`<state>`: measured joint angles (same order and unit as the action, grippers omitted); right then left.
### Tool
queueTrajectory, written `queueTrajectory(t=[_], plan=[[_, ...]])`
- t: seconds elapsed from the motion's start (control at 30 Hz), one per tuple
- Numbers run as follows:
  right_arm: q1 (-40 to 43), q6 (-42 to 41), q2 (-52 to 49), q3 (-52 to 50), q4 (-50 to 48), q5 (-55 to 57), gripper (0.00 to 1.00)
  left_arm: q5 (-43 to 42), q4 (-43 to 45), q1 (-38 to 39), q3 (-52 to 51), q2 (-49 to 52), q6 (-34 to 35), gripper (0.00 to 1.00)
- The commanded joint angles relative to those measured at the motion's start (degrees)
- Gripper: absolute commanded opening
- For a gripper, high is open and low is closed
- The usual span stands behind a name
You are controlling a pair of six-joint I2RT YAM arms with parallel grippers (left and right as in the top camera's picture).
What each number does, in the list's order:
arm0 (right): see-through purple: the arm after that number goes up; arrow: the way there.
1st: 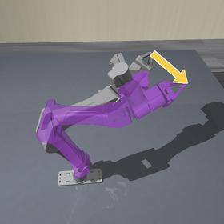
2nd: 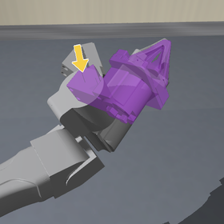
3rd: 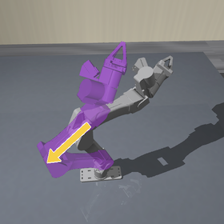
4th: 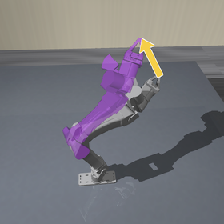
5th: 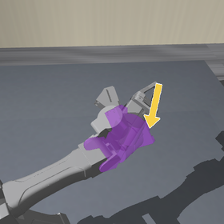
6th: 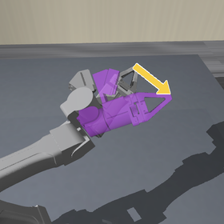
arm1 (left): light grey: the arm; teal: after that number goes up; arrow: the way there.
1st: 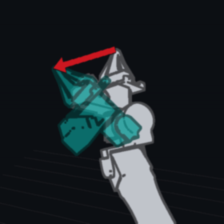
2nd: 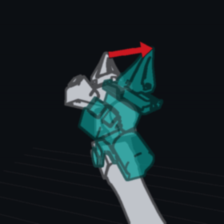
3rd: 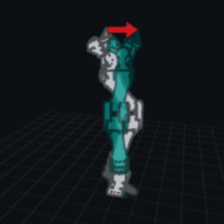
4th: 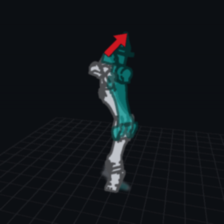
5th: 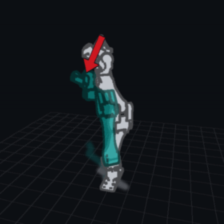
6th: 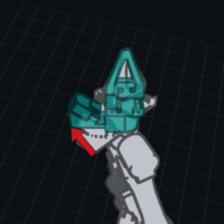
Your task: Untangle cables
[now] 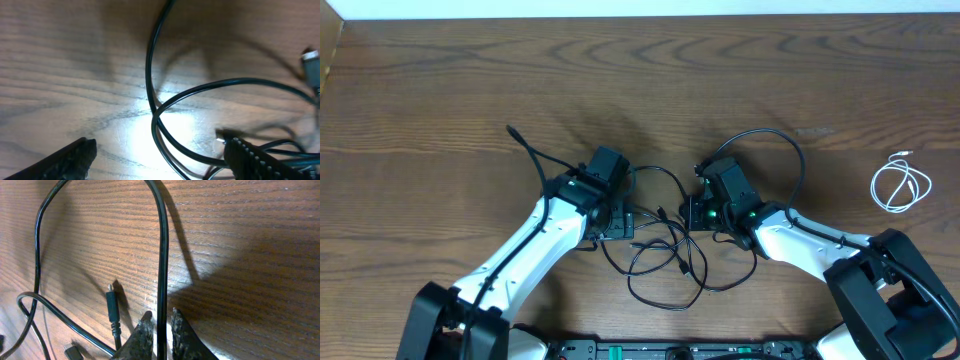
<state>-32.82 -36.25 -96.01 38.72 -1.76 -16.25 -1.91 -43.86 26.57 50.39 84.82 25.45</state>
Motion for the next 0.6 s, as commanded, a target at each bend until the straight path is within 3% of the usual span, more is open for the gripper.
queueTrajectory(t=[0.0,0.2,0.27,0.33,0.43,0.57], plan=[[-0.24,0.09,-0.28,-0.33,0.0,0.5,0.11,-0.96,0.31,-0.24,-1.66,2.69,-0.11,0.83],[-0.24,0.09,-0.28,-0.33,0.0,0.5,0.16,0.46,5.55,-0.26,-5.42,5.9,-0.04,0.82],[-0.24,0.09,-0.28,-0.33,0.0,0.5,0.25,2.43,6.05,-0.26,-5.92,6.45,0.92,0.82],[-0.24,0.09,-0.28,-0.33,-0.02,0.5,0.41,5.57,5.84,-0.26,-5.95,6.54,2.08,0.8],[-0.24,0.09,-0.28,-0.33,-0.24,0.46,0.95,10.71,5.77,-0.26,-5.95,6.54,6.45,0.81],[-0.24,2.16,-0.2,-0.33,-1.92,-0.63,0.97,14.62,6.01,-0.66,-5.95,6.54,12.04,0.88]])
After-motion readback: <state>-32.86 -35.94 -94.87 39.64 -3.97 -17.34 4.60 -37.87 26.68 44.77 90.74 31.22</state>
